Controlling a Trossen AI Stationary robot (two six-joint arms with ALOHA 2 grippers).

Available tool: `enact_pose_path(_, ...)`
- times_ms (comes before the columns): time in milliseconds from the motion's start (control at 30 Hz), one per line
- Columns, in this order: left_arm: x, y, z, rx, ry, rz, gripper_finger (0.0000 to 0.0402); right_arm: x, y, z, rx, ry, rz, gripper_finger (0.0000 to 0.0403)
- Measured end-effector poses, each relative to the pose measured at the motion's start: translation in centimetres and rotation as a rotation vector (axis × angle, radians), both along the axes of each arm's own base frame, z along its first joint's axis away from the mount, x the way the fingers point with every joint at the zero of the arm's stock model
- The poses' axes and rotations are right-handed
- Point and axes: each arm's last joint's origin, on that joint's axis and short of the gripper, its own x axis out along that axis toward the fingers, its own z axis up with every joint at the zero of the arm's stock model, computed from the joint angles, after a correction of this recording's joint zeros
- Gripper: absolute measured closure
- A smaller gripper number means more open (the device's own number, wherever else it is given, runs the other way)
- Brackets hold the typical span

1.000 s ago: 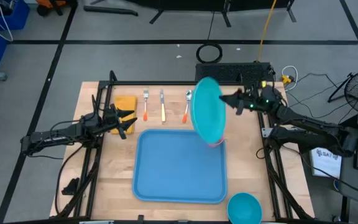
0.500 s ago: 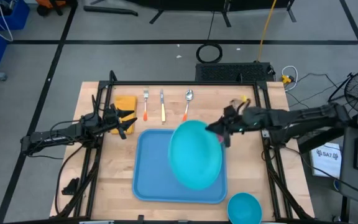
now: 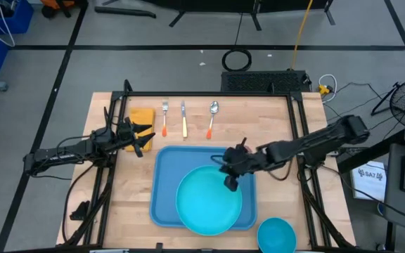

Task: Set up tray
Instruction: Put the blue plate on the blue serving tray to the bottom of the pink cup

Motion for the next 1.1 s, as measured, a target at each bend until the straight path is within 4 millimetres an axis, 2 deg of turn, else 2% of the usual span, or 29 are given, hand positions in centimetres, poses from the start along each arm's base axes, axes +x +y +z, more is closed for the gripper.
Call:
enact_pose_path(200,0.0,0.0,0.0,-0.001,-0.001,0.000,0.0192,-0.1,0.1,-2.5,-0.079,0.151,-0.099,0.0403)
enact_pose_path(600,0.0,0.0,0.0,-0.004,-0.002,0.000,0.0192,-0.9,0.9,-3.0,-0.054,0.199,-0.126,0.0403)
enact_pose_path(867,0.0,0.0,0.0,-0.005,-0.003,0.000,0.0192,-2.0,0.7,-3.5,-0.063,0.303,-0.188,0.0403)
enact_pose_path(1100,0.0,0.0,0.0,-0.005,-0.003,0.000,0.0192,-2.1,0.7,-3.5,-0.053,0.310,-0.201,0.0403)
